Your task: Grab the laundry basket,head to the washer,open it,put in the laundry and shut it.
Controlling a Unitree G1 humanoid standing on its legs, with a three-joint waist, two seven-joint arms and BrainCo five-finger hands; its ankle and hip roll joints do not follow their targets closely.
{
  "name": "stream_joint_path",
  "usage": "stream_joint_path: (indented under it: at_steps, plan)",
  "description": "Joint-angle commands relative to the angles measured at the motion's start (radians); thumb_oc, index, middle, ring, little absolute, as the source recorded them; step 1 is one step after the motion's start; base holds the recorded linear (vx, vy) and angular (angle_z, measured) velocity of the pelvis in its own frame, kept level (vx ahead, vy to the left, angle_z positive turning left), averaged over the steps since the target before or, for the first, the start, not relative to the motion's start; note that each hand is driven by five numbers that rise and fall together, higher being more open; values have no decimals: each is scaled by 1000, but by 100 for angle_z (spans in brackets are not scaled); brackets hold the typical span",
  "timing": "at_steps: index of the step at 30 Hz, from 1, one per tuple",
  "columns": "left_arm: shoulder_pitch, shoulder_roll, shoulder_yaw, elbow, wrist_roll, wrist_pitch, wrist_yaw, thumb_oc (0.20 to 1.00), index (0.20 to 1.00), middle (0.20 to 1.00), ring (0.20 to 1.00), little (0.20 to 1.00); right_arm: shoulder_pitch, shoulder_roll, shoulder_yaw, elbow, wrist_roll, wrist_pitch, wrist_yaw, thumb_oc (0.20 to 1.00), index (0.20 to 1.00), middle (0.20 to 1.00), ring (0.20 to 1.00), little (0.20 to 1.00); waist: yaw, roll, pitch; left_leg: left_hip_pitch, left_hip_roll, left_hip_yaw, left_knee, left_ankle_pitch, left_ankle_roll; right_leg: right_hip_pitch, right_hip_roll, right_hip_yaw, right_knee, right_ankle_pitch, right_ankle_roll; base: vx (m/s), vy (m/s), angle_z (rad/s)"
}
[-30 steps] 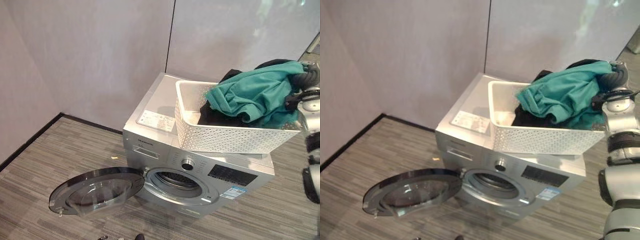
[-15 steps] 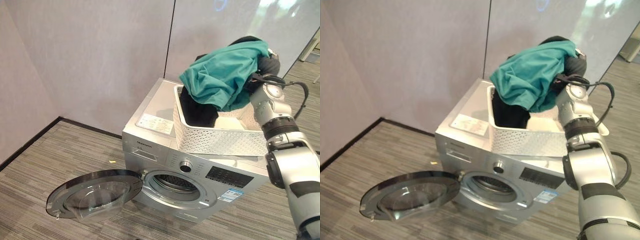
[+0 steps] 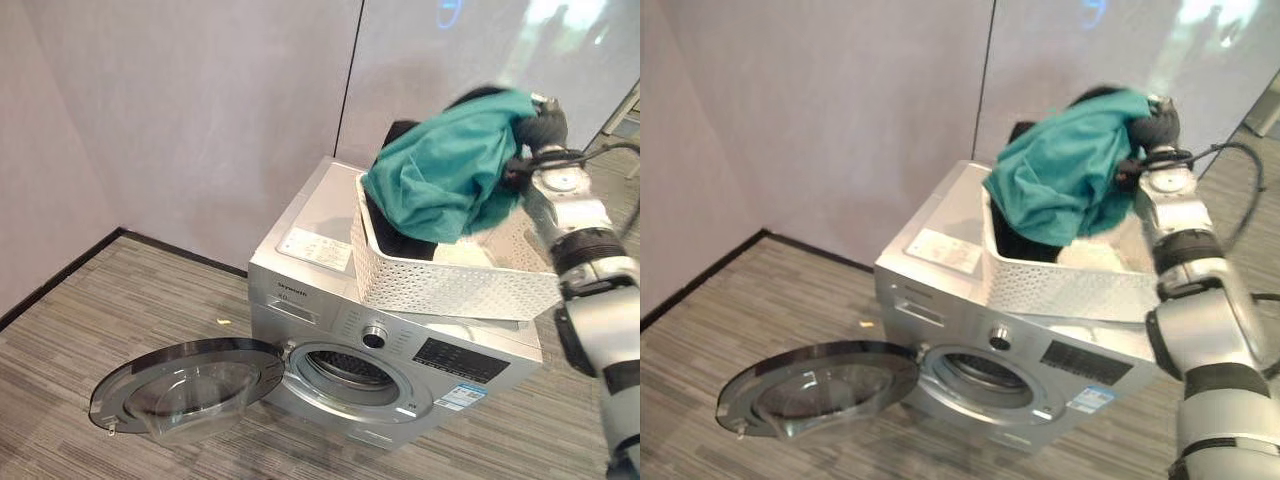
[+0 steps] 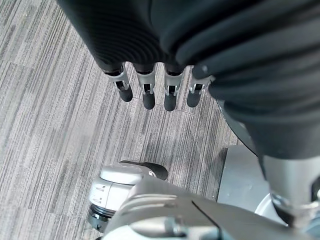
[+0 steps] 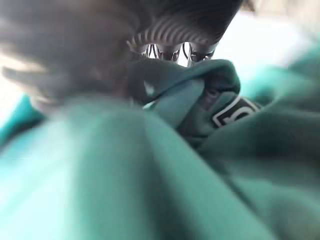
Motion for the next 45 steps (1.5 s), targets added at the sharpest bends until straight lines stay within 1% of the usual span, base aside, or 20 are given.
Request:
stream_joint_path:
  at_steps: [1,4,7,12,17,24,25,27,28,40,41,42,43,45]
  plan:
    - [-15,5,-7,89,49,-6,-16,1000,1000,1000,1000,1000,-171,-123,82,23,-134,-27,74,200,200,200,200,200,7,-5,-40,32,13,-33,5,-99,-21,14,-13,-7,13,-30,36,11,4,-4]
    - [-14,13,1,92,57,-4,-33,1000,1000,1000,1000,1000,-193,-167,201,16,-212,-23,163,200,200,200,200,200,-4,-6,-43,35,16,-27,4,-99,-24,15,-13,-5,16,-31,36,9,3,-3]
    - [-7,16,5,92,63,-6,-46,1000,1000,1000,1000,1000,-205,-203,274,12,-284,-25,189,200,200,200,200,200,-13,-6,-45,40,17,-23,2,-101,-26,16,-14,-3,14,-30,37,0,0,0]
    - [-8,8,5,95,68,-6,-55,1000,1000,1000,1000,1000,-186,-210,293,-27,-330,-38,198,200,200,200,200,200,-19,-4,-47,44,18,-17,2,-104,-27,15,-13,6,11,-29,39,1,2,-2]
    - [-2,15,17,101,79,-1,-77,1000,1000,1000,1000,1000,-218,-230,402,-43,-449,-40,251,200,200,200,200,200,-16,-10,-44,42,21,-13,3,-106,-28,11,-12,9,9,-29,39,-1,0,-2]
    - [-3,19,37,107,78,0,-84,1000,1000,1000,1000,1000,-162,-223,390,-97,-522,-52,240,200,200,200,200,200,-7,-20,-36,38,23,-13,3,-106,-28,9,-9,13,8,-28,38,1,0,-8]
    - [-2,20,40,108,79,0,-84,1000,1000,1000,1000,1000,-158,-226,389,-109,-526,-53,241,253,253,253,253,253,-5,-23,-35,38,23,-13,2,-106,-28,8,-9,13,8,-28,38,3,-1,-3]
    - [-3,23,42,111,82,0,-86,1000,1000,1000,1000,1000,-148,-229,384,-112,-529,-52,243,940,940,940,940,940,-1,-25,-34,37,23,-15,2,-106,-29,8,-9,12,8,-28,38,0,0,0]
    - [-3,23,43,111,81,0,-87,1000,1000,1000,1000,1000,-147,-229,383,-116,-532,-51,243,1000,1000,1000,1000,1000,-1,-27,-34,36,23,-15,2,-106,-29,8,-9,11,7,-28,39,0,0,0]
    - [-13,24,54,122,73,5,-97,1000,1000,1000,1000,1000,-160,-220,420,-150,-540,-52,294,1000,1000,1000,1000,1000,-7,-25,-41,37,22,-8,2,-109,-29,6,-11,15,6,-27,39,0,0,0]
    - [-16,26,54,123,72,6,-98,1000,1000,1000,1000,1000,-162,-220,427,-155,-542,-52,301,947,947,947,947,947,-9,-26,-42,38,22,-7,2,-109,-30,6,-11,15,6,-27,39,0,0,0]
    - [-18,28,54,124,71,7,-98,1000,1000,1000,1000,1000,-164,-221,431,-162,-539,-50,311,771,771,771,771,771,-10,-26,-43,39,21,-6,2,-110,-30,6,-10,15,6,-27,39,0,0,0]
    - [-22,28,54,126,70,8,-100,1000,1000,1000,1000,1000,-165,-220,432,-160,-535,-50,312,526,526,526,526,526,-11,-25,-44,40,21,-5,2,-111,-30,6,-10,16,6,-27,38,0,0,0]
    - [-15,26,55,125,70,8,-103,1000,1000,1000,1000,1000,-167,-227,438,-174,-527,-51,320,256,256,256,256,256,-12,-27,-45,41,22,-5,2,-112,-30,8,-10,16,6,-28,39,0,0,0]
